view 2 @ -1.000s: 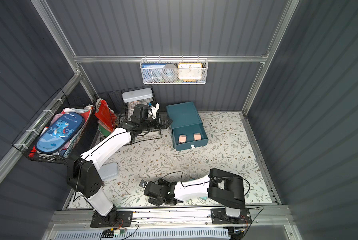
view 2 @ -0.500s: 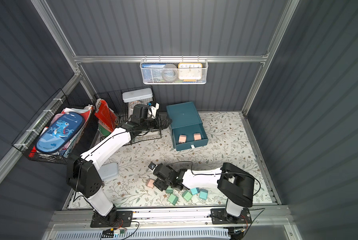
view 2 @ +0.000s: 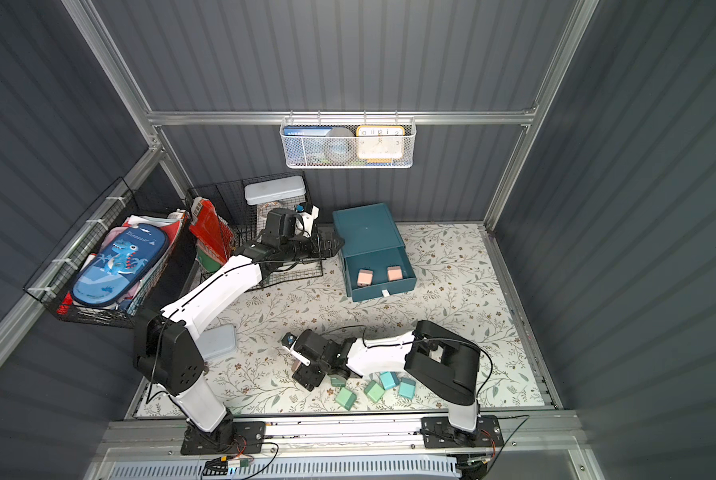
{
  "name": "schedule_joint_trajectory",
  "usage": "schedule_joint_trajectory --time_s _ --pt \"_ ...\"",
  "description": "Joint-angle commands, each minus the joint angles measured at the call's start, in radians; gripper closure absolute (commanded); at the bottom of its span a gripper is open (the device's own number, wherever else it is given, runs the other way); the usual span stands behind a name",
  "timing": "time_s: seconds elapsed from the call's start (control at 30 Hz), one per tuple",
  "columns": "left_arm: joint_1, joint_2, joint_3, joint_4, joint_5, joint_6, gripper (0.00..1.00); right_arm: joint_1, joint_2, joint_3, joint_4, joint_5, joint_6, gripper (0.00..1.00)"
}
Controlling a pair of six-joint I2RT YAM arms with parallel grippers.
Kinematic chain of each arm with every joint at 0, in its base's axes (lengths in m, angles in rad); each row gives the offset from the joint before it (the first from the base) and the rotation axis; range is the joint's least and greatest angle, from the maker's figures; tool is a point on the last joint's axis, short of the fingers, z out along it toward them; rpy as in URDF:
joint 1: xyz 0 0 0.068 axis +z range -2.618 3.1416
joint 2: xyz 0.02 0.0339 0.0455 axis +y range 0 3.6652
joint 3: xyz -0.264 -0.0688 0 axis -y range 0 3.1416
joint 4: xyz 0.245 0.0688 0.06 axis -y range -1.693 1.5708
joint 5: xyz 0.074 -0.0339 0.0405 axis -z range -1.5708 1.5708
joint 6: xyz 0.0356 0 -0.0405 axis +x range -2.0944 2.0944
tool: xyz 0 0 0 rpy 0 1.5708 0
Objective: Place the plugs into the drawer by color
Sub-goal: Pick up the plug from the center of the board.
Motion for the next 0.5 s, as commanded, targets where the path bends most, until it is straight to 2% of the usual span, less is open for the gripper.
schedule_joint_trajectory --time_s 0.0,0.1,0.3,0.47 --pt "0.003 -0.02 -0.01 0.008 0.019 0.022 0.01 -0.018 0.033 0.035 0.017 -0.03 -0.02 0.16" --pt "0.003 -0.016 -0.012 0.008 0.022 0.022 0.01 -0.022 0.057 0.051 0.016 -0.043 -0.027 0.21" --pt "0.003 -0.012 -0.009 0.005 0.018 0.022 0.01 -0.023 0.057 0.047 0.015 -0.065 -0.024 0.42" --pt "0.004 0.003 0.006 -0.014 -0.003 0.03 0.02 -0.022 -0.053 0.036 -0.046 -0.067 0.016 0.64"
